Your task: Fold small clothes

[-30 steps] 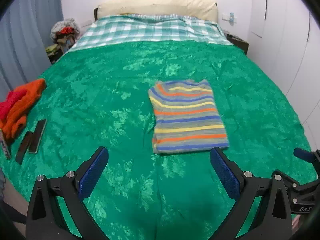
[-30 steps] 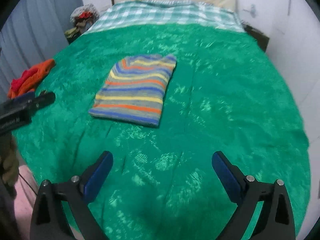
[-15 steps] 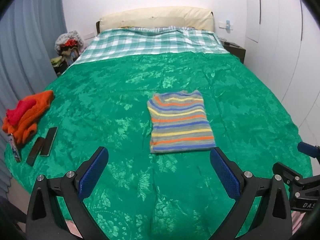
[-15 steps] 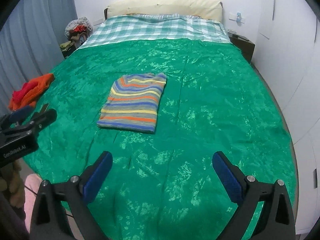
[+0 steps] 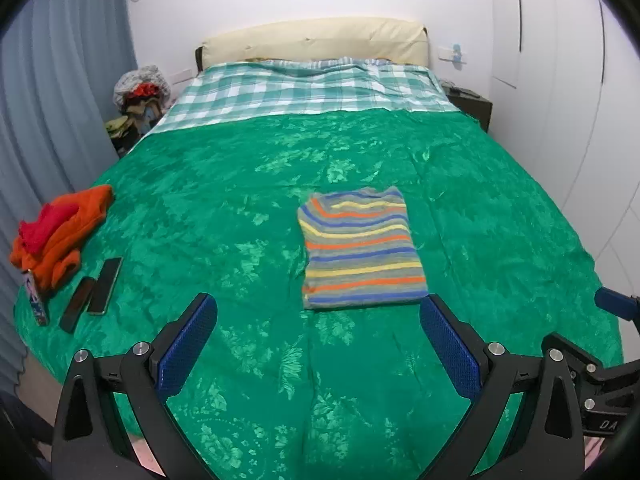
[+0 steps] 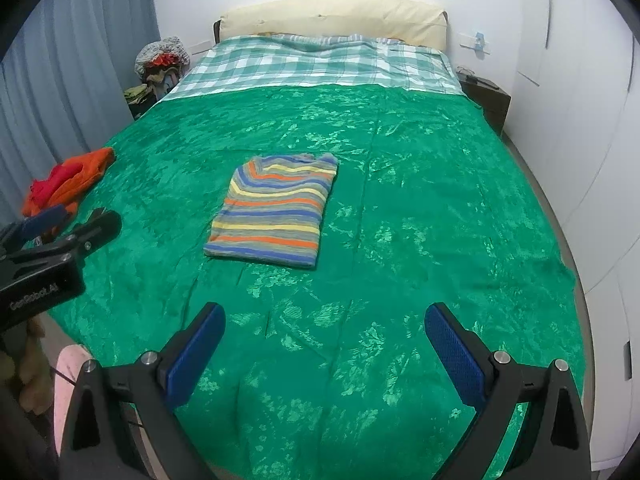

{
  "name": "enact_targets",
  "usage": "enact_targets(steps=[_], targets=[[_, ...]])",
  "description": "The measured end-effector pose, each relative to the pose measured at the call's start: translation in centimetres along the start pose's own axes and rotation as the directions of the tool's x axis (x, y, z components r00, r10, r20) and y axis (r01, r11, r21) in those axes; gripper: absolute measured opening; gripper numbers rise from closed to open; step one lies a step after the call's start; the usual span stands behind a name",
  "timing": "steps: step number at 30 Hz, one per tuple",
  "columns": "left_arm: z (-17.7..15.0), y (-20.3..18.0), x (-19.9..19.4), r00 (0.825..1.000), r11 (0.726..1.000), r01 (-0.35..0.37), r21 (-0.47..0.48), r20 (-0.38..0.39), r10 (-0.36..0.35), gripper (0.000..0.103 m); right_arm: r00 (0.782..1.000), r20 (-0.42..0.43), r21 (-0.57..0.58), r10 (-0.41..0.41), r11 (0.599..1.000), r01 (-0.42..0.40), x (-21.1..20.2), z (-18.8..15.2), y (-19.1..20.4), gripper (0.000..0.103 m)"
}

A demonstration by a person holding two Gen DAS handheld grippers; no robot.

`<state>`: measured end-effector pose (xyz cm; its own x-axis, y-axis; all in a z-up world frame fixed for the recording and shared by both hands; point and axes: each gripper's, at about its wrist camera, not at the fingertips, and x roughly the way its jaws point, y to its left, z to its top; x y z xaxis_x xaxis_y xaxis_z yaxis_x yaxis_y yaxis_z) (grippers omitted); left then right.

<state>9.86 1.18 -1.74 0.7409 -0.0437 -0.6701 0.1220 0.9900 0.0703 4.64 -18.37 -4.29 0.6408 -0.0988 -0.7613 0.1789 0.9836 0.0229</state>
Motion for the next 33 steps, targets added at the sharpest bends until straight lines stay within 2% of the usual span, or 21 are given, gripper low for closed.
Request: enact_targets(steps=[20,28,33], targets=[[0.3,0.1,-1.0,1.0,1.0,-0.005,-0.002,0.005,0.005,0.102,1.0,-0.001,-0.027,-0.005,1.0,0.005,-0.7,0.1,1.1,0.099],[-0.9,0.8,-0.8,0.997,0.998,0.056,-0.019,-0.042,-0.057,0.102,0.999,0.008,-0.046,-0.053,0.997,0.054,-1.4,0.3,1.9,0.099],[-1.7,0.5,-0.7,0.997,0.999,0.045,-0.014,-0.063,-0.046,0.102,0.996,0.019,-0.061,-0.082,0.995,0.083,-2.0,0.4,2.2,0.099]])
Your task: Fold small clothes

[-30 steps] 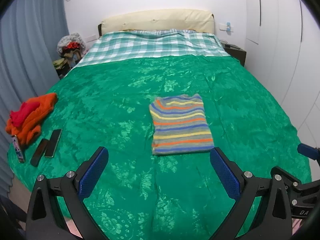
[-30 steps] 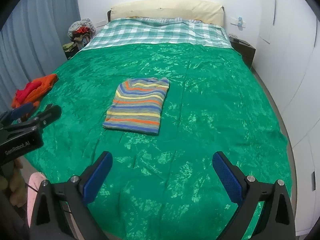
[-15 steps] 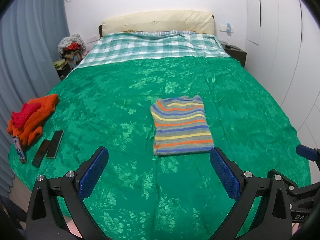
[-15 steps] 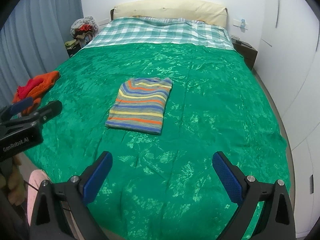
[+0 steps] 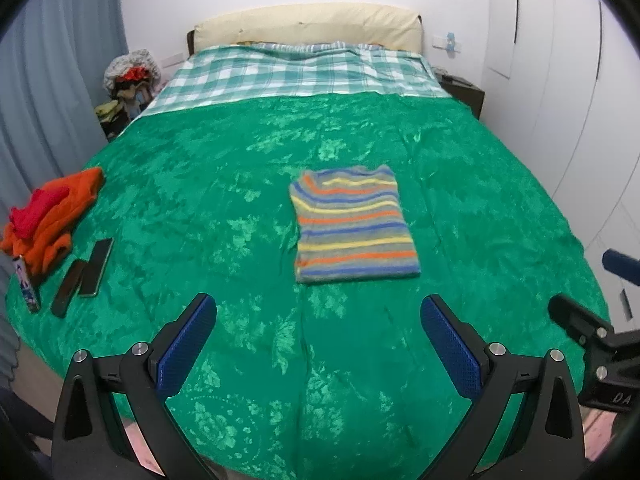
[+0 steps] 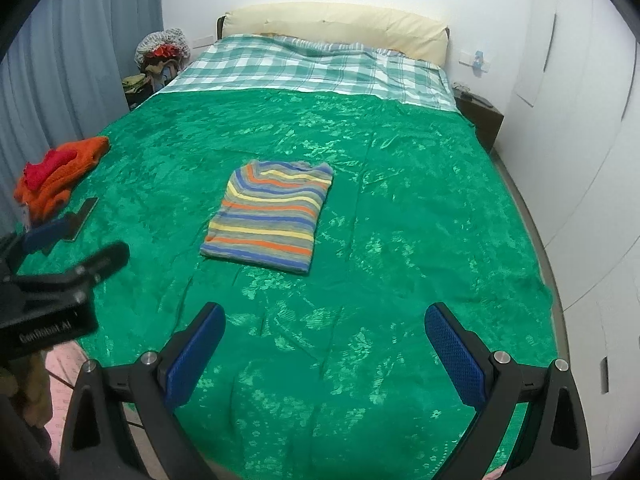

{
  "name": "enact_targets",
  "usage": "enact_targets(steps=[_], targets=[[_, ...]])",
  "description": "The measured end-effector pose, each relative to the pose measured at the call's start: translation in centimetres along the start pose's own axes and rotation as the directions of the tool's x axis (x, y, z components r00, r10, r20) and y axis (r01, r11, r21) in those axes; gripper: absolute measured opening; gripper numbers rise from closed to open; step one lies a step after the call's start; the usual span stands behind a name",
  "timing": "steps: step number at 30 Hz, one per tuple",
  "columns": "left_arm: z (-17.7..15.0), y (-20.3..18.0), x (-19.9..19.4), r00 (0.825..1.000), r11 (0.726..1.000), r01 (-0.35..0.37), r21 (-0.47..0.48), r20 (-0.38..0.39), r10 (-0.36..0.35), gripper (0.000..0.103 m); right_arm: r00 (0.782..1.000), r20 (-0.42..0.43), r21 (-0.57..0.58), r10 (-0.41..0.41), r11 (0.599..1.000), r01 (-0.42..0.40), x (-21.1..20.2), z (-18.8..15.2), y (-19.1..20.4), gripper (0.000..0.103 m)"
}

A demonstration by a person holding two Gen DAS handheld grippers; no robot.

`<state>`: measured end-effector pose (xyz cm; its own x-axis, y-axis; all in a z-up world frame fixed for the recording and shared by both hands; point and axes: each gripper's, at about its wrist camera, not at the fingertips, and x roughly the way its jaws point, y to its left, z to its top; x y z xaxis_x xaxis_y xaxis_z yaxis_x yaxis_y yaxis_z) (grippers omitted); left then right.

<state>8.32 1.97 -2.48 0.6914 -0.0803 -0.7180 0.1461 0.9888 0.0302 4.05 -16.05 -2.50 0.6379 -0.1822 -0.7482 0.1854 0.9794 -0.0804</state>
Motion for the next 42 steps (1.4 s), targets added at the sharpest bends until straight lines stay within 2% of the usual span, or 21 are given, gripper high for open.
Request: enact_targets(steps=[5,17,26,33,42], targets=[[-0.4,0.5,0.1,1.0,0.999,0.013,-0.032,-0.01,-0.013,0.102,0.999,0.003,-0.023,-0.043,0.999,0.043,-0.3,0.0,0.1,0.099],[-0.8,-0.2,-0.6,0.998,0.998,-0.057,0.015,0.013,0.057,0.102,0.995,0.027,-0.042,-0.097,0.994,0.098,-1.5,-0.1,0.1,0.099],[-0.7,-0.1,-1.3,0.99,0.99,-0.136,0.027,0.042,0.135,0.102,0.992,0.038,-0.042,-0.119,0.992,0.121,-2.3,-0.2,-0.3,0.099],[-1.0,-0.4,-1.0,0.975,0.973,-0.222,0.057,0.044,0.22,0.102,0.99,0.038,-0.037,-0.136,0.99,0.138,-2.7,-0.2,-0.6,0.099],[-1.1,-0.3,-1.2,0.975,0.974,-0.223,0.043,0.029,0.222,0.102,0.987,0.042,-0.047,-0.153,0.987,0.155,-3.2,-0.3,-0.6,0.099]])
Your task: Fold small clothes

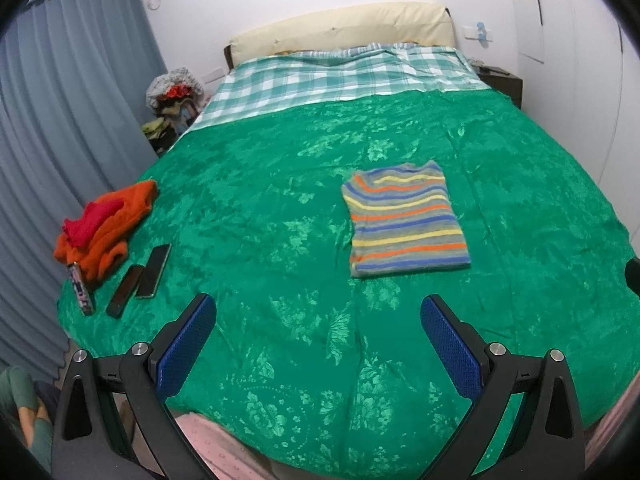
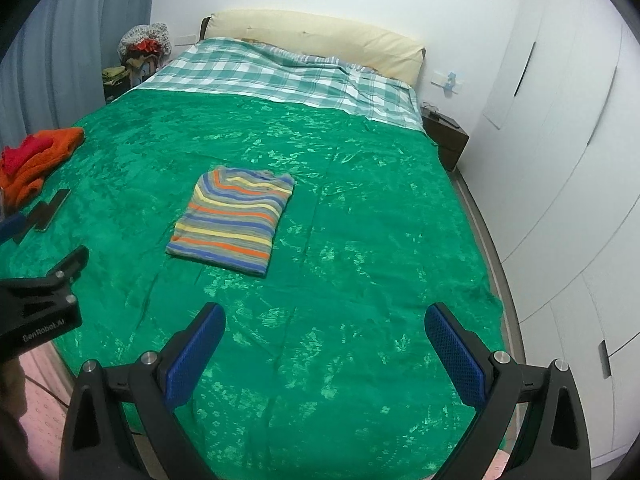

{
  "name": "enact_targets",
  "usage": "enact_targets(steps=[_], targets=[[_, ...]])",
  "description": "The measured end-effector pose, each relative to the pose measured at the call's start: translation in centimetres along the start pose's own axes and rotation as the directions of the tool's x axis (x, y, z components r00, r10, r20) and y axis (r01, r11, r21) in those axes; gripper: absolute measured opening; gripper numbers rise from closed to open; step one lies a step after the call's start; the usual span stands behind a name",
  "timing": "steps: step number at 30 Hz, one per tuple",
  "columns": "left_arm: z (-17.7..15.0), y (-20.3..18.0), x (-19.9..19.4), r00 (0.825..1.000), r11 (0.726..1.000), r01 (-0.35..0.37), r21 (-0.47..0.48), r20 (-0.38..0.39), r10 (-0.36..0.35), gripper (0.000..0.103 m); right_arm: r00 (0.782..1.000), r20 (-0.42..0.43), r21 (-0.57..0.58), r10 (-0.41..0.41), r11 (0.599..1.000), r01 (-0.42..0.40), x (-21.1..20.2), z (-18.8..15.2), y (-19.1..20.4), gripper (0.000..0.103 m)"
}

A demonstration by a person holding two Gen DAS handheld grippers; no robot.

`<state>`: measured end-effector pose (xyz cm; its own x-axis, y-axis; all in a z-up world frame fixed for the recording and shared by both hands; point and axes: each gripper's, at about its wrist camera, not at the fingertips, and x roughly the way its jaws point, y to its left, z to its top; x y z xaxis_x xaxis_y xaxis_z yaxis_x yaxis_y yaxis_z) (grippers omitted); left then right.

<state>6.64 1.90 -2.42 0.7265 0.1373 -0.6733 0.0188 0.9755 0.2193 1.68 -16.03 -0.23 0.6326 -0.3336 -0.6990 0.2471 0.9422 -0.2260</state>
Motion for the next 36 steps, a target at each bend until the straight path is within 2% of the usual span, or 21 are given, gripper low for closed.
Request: enact_targets(steps=[13,20,31,36], targets=[[0.1,0.1,-0.4,1.0,1.0,-0.003,-0.008,-0.003,0.003,0.102,1.0,-0.001,-0.006,-0.016,1.0,0.016,-0.2,-0.1,-0.4,0.099],[0.1,-0.5,-0.6,0.999,0.999,-0.032,0.039,0.011,0.032,0.102,1.0,-0.005,-0.011,-0.024,1.0,0.024,-0.1,-0.1,-0.2,0.099],[0.2,-0.9,-1.0,1.0,0.999,-0.014,0.049,0.008,0.014,0.102,1.0,-0.004,-0.013,-0.028,1.0,0.028,-0.1,-0.1,-0.2,0.099],[0.4,-0.7,-0.9,0.999,0.999,0.024,0.027,-0.027,-0.023,0.102,1.0,-0.006,-0.012,-0.03,0.999,0.03,-0.2,0.0,-0.2,0.099]])
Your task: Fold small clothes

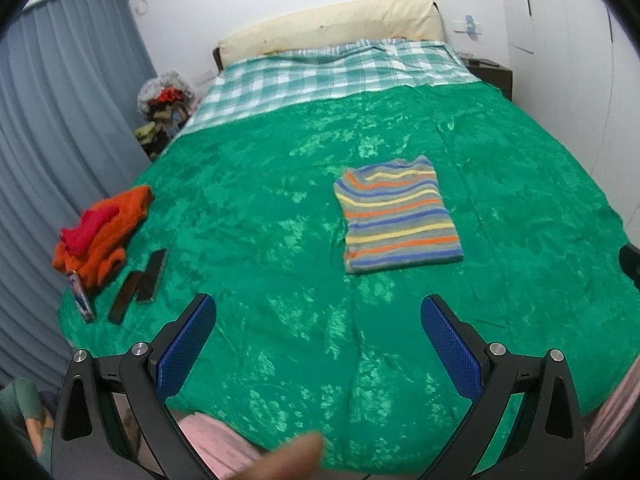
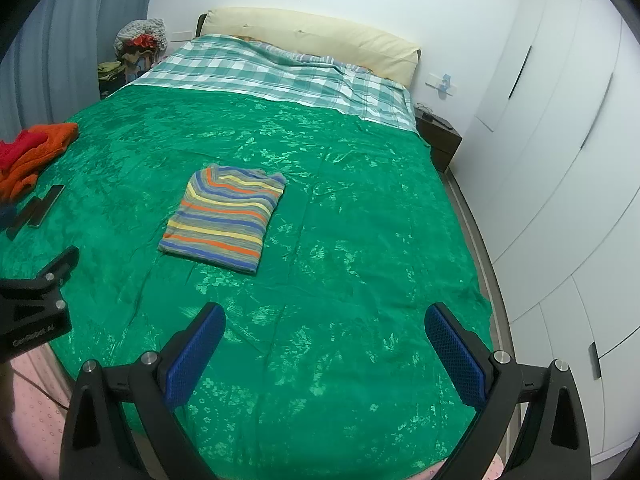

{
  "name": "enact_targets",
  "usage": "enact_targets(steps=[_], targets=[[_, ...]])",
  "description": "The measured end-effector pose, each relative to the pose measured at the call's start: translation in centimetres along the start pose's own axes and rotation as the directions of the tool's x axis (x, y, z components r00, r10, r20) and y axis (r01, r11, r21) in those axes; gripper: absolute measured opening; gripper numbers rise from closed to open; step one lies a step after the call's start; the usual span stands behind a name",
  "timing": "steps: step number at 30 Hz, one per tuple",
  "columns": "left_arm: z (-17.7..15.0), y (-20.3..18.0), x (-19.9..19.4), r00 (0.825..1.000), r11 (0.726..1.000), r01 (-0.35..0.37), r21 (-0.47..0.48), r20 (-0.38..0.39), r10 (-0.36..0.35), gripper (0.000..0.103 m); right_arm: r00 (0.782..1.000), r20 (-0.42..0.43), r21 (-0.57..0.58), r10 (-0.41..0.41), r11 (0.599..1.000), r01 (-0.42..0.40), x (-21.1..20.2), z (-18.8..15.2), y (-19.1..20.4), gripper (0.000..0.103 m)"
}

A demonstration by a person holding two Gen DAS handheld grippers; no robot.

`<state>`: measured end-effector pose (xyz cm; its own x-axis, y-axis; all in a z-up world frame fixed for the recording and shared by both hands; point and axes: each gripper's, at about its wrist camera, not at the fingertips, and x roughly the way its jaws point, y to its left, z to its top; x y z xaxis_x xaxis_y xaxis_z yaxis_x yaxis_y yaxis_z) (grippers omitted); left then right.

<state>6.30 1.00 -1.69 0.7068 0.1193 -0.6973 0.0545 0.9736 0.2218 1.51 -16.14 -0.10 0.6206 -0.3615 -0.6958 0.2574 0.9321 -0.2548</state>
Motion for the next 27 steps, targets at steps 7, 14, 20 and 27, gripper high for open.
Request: enact_targets(steps=[7,14,20,27], targets=[[0.0,0.0,-0.3,1.0,1.0,0.025,-0.015,-0.003,-0.025,0.103,1.0,-0.012,0.002,0.006,1.0,-0.006,0.0,0.1,-0.2,0.099],[0.1,0.8,-0.1,0.999,0.996,0.032,-0.077,-0.039,-0.035,0.103,0.998,-0.041,0.037,0.053,0.998,-0.052,0.5,0.2,-0.6,0.099],[0.2,1.1,-0.2,0.998,0.996,0.027,-0.09,-0.047,-0.031,0.103,0.991,-0.073,0.076,0.116,0.991,-0.111,0.7,0.4,-0.6,0.099],[0.0,1.6,-0.3,0.997,0.993,0.035,-0.116,-0.057,-0.042,0.103,0.979,-0.115,0.073,0.171,0.984,-0.164,0.8,0.7,0.3,0.099]])
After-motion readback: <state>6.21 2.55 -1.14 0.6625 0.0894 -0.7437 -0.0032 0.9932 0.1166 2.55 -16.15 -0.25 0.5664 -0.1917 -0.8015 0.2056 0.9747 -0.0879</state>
